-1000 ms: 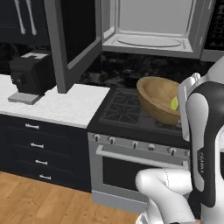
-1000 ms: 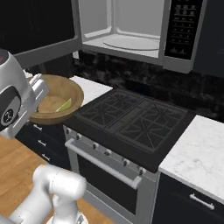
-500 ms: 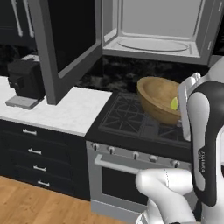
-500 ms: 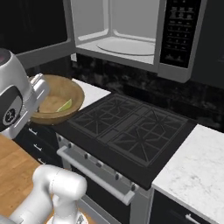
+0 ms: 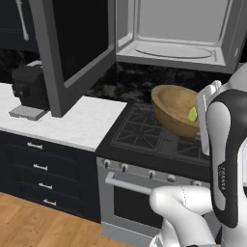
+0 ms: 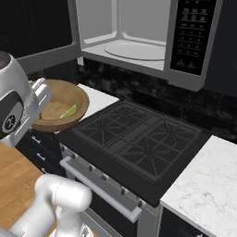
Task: Pick the lemon wedge from the sink and place it in the bowl. Then pick the bowl and place it in the microwave. Then close the microwave door and press the start button.
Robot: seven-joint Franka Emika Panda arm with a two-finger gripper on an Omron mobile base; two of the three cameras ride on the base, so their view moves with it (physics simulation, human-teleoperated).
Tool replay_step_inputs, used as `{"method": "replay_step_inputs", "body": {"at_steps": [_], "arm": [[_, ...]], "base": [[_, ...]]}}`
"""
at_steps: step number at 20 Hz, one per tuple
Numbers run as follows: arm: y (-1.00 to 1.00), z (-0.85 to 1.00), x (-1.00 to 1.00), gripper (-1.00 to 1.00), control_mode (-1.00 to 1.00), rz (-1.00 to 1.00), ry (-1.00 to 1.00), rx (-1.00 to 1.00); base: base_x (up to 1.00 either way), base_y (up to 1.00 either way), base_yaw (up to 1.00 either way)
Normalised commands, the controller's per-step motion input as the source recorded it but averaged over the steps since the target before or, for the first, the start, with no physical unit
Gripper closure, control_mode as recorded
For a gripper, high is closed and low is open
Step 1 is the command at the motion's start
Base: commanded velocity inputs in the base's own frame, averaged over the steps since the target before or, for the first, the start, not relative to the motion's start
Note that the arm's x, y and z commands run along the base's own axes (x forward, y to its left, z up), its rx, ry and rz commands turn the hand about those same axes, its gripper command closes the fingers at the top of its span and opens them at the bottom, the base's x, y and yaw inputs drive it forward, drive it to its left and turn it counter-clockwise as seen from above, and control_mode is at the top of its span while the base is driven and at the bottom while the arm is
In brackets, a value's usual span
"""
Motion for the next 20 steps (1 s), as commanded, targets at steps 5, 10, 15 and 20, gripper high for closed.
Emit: {"method": "replay_step_inputs", "body": {"at_steps": [5, 10, 15, 20], "arm": [[0.00, 0.00, 0.00, 1.00, 1.00, 0.00, 0.00, 0.00], [0.00, 0.02, 0.06, 1.00, -1.00, -0.01, 0.01, 0.00], [0.00, 0.33, 0.00, 1.00, -1.00, -0.09, 0.00, -0.01], [-0.01, 0.48, 0.06, 1.00, -1.00, -0.05, 0.00, -0.04]], "base": [[0.47, 0.00, 0.04], [0.05, 0.00, 0.00], [0.00, 0.00, 0.00], [0.00, 0.00, 0.00]]}}
